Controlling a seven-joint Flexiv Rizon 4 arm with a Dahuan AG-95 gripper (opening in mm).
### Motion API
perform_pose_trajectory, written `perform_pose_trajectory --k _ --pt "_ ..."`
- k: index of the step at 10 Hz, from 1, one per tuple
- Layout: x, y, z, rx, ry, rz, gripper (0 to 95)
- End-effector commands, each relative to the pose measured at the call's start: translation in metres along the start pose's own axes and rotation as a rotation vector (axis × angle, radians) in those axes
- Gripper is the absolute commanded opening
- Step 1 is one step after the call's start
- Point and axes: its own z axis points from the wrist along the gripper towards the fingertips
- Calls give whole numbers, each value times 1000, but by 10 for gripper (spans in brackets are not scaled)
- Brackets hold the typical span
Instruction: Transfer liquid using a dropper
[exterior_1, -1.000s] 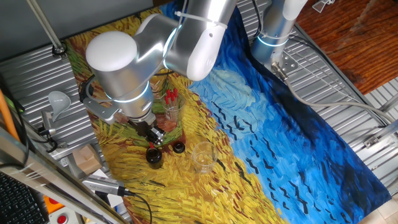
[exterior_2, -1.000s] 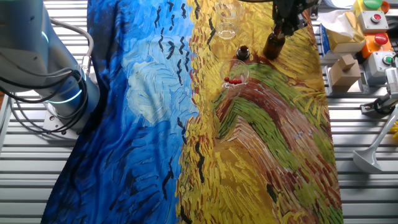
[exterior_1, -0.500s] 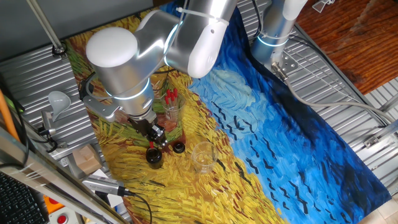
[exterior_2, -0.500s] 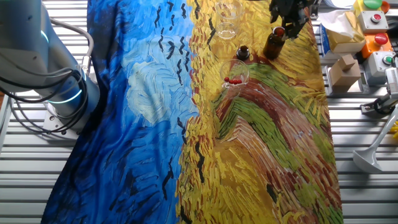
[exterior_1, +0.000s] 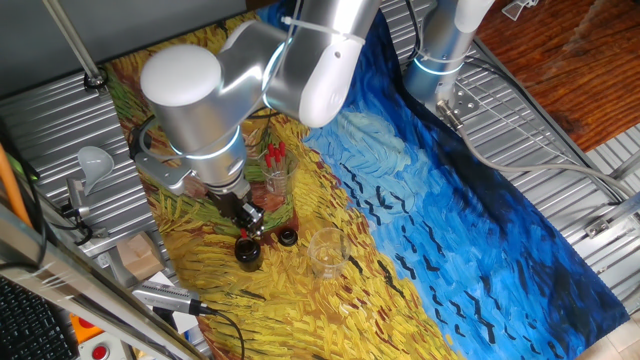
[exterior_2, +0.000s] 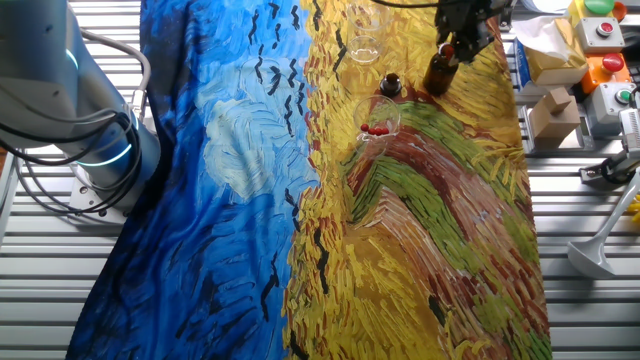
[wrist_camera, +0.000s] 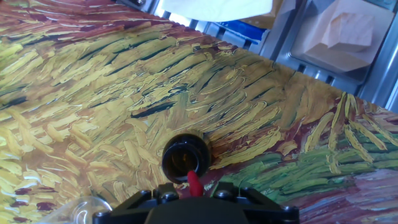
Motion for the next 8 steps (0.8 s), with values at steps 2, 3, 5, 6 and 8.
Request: perform_pose_trajectory --k 2,3,5,6,8 --pt "-1 0 -1 -2 4 2 380" --pt "-1 0 -1 -3 5 4 380" --pt "-1 0 -1 -6 5 9 380" --pt "-1 0 -1 -5 8 11 190" --pt "-1 0 -1 -6 13 12 190"
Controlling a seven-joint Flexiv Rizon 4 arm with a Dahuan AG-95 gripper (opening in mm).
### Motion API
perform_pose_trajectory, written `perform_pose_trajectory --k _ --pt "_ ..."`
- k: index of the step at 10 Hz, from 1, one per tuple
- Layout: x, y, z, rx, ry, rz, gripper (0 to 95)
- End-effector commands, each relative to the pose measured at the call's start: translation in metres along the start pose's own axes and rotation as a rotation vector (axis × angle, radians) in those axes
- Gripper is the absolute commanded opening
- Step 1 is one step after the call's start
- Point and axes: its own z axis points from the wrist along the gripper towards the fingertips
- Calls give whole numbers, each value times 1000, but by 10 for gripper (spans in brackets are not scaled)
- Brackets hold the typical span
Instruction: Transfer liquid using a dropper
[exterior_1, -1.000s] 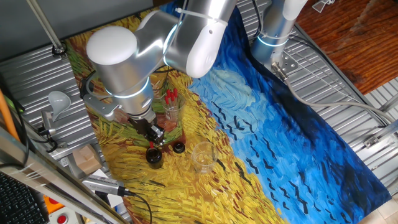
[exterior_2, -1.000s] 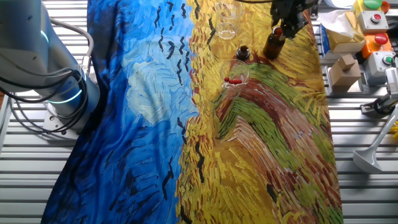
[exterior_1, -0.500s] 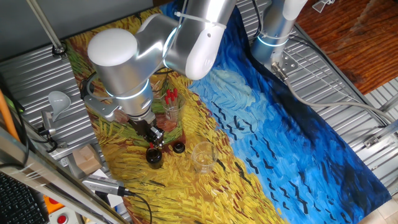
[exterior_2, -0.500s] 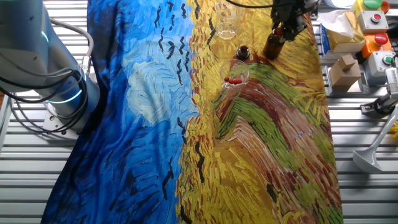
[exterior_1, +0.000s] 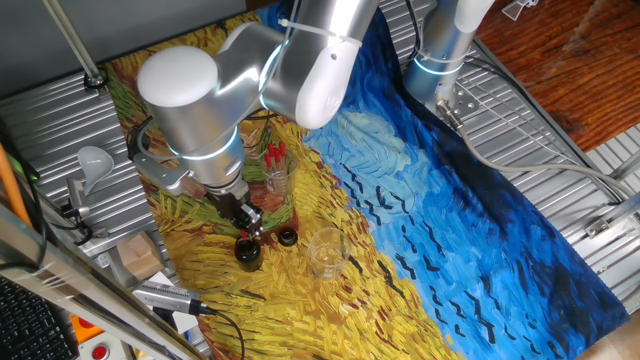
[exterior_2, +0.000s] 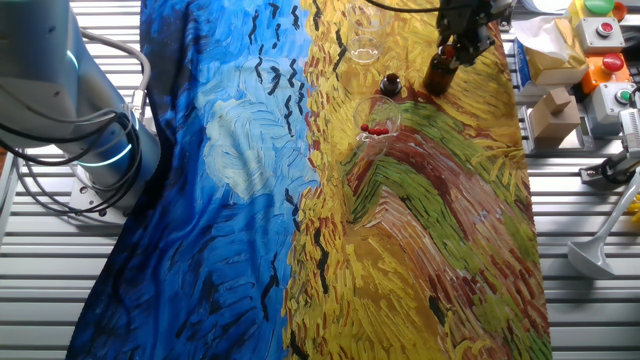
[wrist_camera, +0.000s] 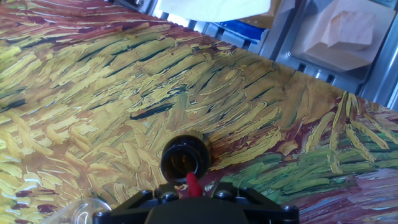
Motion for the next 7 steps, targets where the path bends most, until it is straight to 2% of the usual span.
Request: perform_pose_trajectory --k 1,2,3,7 --pt "0 0 0 -1 5 1 190" --pt "0 0 0 0 5 2 190" --pt "0 0 0 0 5 3 0" --pt "0 0 0 -1 5 13 0"
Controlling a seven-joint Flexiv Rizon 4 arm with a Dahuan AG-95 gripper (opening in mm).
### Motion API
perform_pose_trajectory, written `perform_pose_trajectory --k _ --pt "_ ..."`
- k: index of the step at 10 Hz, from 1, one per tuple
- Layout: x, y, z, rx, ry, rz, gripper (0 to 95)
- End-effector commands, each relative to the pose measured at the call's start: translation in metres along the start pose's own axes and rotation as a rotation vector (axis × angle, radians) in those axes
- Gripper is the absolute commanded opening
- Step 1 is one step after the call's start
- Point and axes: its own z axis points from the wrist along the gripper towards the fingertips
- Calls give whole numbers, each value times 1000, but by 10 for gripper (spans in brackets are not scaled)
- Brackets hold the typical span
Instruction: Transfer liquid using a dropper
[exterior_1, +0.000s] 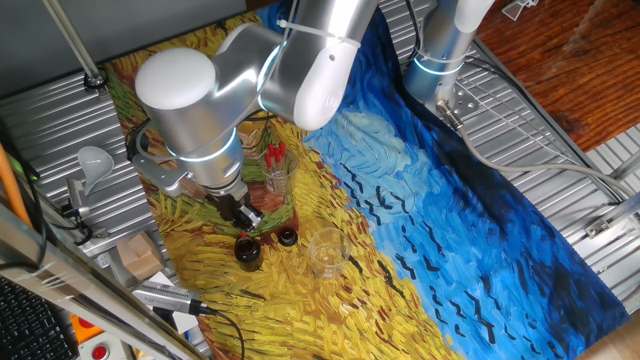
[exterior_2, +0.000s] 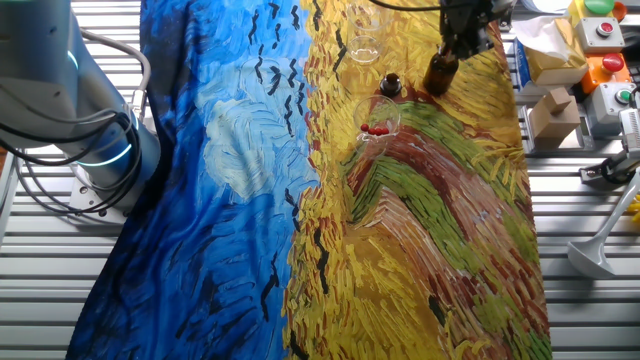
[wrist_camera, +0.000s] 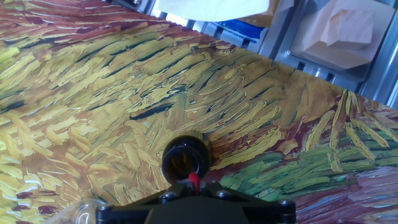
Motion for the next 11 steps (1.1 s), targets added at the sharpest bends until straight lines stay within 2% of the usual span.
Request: perform_pose_trajectory --k 1,6,11 --pt "0 0 0 -2 -2 1 0" --pt "2 3 -10 -11 15 4 0" --pt "2 3 -11 -14 13 7 0"
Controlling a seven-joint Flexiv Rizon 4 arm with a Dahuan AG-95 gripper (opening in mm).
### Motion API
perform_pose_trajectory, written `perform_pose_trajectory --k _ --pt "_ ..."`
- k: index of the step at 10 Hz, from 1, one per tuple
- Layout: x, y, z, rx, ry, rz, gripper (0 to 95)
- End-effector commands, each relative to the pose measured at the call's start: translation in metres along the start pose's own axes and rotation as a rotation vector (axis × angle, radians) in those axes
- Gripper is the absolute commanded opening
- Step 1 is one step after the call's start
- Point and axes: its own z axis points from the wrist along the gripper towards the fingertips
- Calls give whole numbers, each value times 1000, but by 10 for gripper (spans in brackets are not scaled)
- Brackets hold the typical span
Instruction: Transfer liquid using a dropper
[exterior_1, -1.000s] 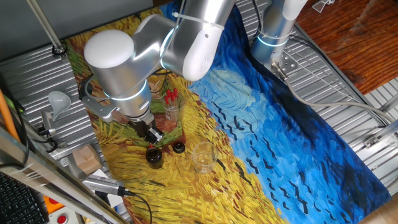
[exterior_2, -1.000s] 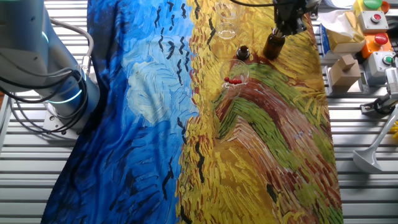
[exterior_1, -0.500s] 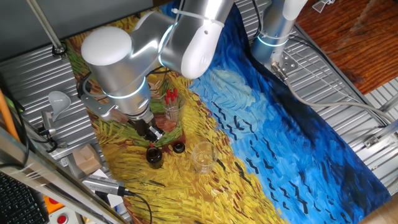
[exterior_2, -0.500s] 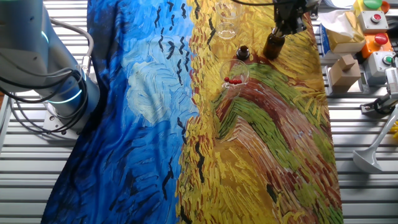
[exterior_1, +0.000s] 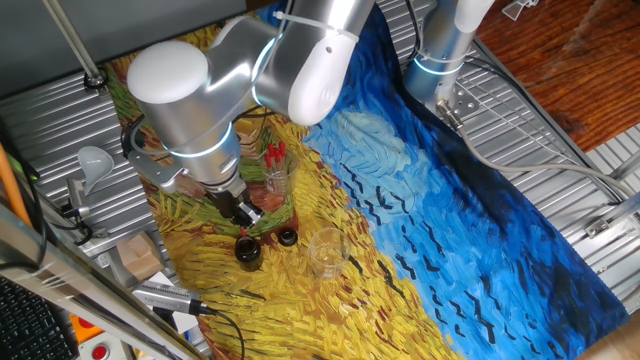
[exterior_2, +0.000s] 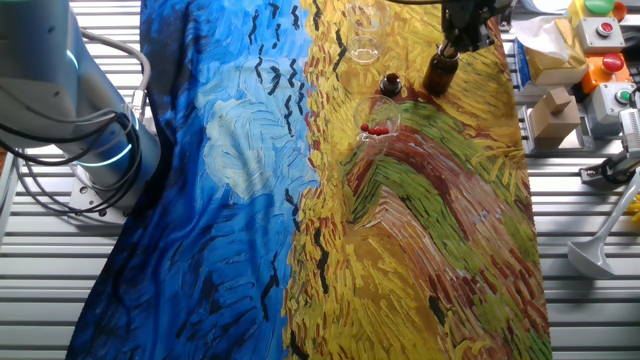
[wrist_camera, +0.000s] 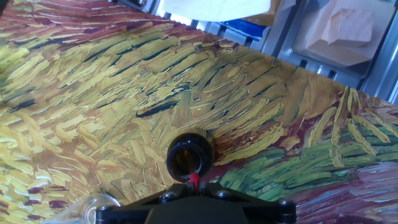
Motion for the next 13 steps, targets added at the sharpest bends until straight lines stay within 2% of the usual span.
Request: perform_pose_trajectory --k 1,3,5,7,8,13 --pt "0 0 0 3 -2 0 0" --pt "0 0 1 6 -5 -3 0" --pt "-1 -1 3 9 -16 -18 380" --pt "-1 -1 3 10 -16 -21 380" --pt "-1 -1 4 10 -16 -23 570" --pt "-3 -4 13 13 -21 -29 570"
